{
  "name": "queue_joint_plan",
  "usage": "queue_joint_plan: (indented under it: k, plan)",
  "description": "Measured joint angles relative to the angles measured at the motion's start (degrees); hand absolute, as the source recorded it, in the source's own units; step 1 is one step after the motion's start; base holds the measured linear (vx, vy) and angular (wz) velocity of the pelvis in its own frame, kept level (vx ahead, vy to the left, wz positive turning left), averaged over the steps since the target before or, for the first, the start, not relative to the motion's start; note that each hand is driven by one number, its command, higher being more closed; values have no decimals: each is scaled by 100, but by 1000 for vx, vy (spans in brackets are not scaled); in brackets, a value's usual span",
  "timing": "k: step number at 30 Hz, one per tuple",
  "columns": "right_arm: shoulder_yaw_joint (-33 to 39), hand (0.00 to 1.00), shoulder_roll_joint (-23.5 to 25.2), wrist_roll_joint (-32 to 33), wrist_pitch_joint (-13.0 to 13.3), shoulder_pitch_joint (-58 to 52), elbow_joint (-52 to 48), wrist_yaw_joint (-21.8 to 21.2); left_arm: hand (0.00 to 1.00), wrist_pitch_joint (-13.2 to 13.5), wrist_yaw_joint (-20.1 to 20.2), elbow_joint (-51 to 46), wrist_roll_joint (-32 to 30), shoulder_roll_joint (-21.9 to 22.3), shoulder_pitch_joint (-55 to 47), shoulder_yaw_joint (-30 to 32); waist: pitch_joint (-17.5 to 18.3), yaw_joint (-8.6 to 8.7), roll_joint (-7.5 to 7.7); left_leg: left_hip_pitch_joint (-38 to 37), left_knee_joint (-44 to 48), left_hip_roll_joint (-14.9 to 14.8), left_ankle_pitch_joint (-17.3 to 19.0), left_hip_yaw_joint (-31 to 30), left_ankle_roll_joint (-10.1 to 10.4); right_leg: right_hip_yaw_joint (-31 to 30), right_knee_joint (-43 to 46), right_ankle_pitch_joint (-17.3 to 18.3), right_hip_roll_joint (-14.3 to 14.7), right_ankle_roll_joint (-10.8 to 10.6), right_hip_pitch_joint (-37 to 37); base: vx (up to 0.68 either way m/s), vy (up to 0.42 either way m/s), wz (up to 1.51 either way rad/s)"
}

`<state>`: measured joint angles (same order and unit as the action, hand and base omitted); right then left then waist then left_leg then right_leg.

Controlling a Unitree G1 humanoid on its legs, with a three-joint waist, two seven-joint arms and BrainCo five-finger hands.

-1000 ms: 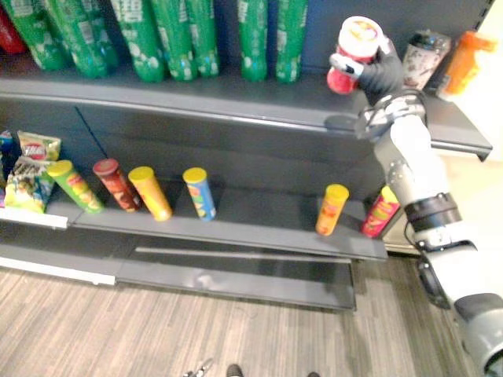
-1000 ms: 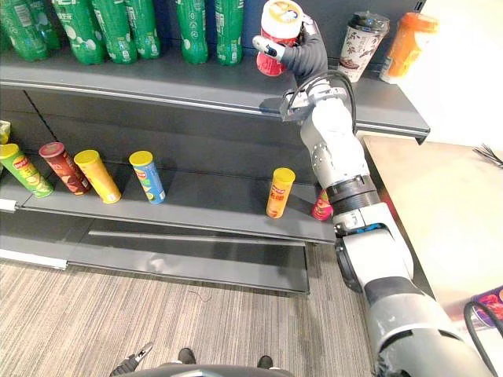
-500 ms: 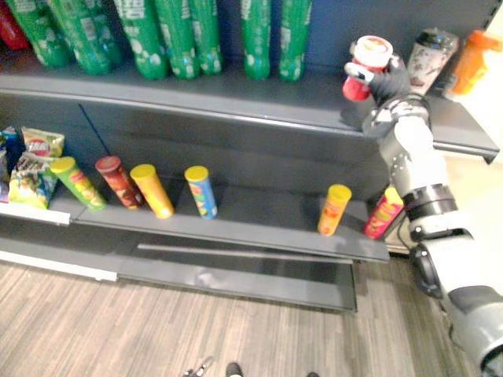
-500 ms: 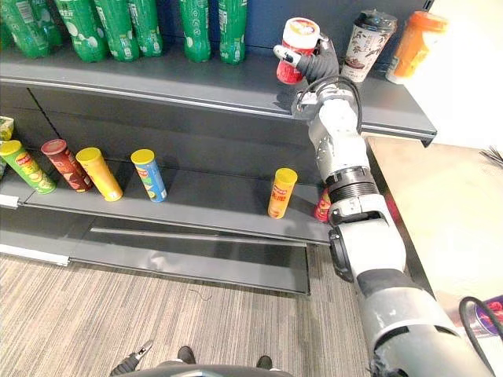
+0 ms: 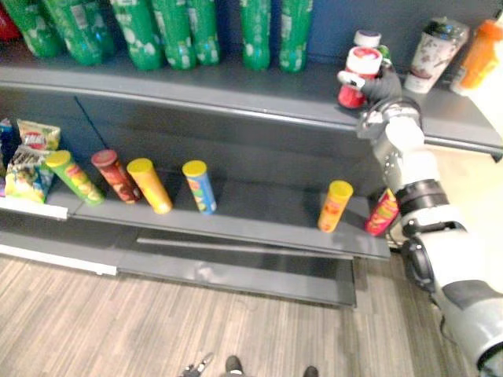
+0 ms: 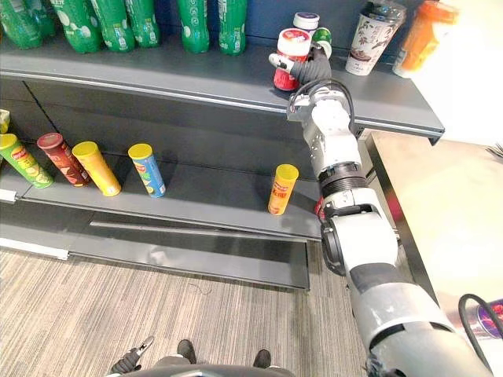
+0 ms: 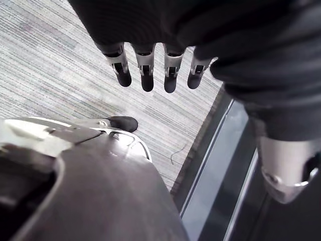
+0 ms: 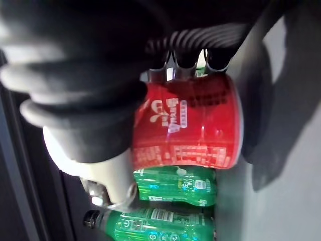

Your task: Put the gum and the chips on the shelf.

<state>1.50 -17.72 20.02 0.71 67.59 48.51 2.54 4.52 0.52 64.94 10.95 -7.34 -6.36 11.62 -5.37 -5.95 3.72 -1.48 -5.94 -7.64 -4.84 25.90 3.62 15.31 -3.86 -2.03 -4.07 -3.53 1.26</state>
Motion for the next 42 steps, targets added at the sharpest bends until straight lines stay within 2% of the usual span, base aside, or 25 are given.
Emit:
queue_joint_plan:
  k: [1, 6, 23, 29, 34, 38, 42]
  plan:
    - [46, 0, 0, -5, 7, 1, 37, 2, 0, 1, -14, -1, 0, 0, 10, 0, -5, -23, 6, 0, 0, 1, 1, 0, 2, 0, 0, 0, 0, 1, 0, 43, -4, 0]
    - [106, 0, 0, -201, 22, 128, 191, 18, 0, 3, -27, -1, -2, 13, 33, 1, -9, -56, 14, 0, 0, 2, 1, -9, 2, 9, 2, -18, 5, 22, 24, 57, -6, 1]
    - [293, 0, 4, -189, 38, 125, 116, 237, 0, 31, -43, -78, -7, -1, 18, -2, -109, -27, 60, -39, 0, 6, -1, 19, 2, -8, -1, -10, -5, 15, 17, 2, 0, 0]
    - [301, 0, -29, -124, 157, 46, -1092, 458, 0, 30, -52, -113, -8, -17, -42, 8, -121, 92, 84, -60, 2, 10, 1, 32, 5, -18, -3, -28, -5, 8, 32, 0, 0, 0]
    - [345, 0, -173, -143, 619, -164, -2140, 714, 0, 30, -73, -114, -74, -6, -57, 62, -120, 123, 85, -89, 2, 3, 2, 31, 6, -22, -3, -29, 4, 8, 70, 0, 0, 0]
    - [433, 0, -171, -155, 772, -515, -2964, 806, 0, 29, -121, -114, -90, 14, -71, 117, -120, 122, 84, -158, 1, 0, 10, 31, 16, -29, 4, -25, 4, 7, 124, 0, 0, 0]
    - [413, 0, 124, -154, 1148, -1804, -4701, 778, 0, 28, -193, -114, -102, 19, -84, 120, -108, 130, 100, -163, 1, 5, 20, 47, 30, -41, 17, -2, -5, 3, 113, -2, 2, -2]
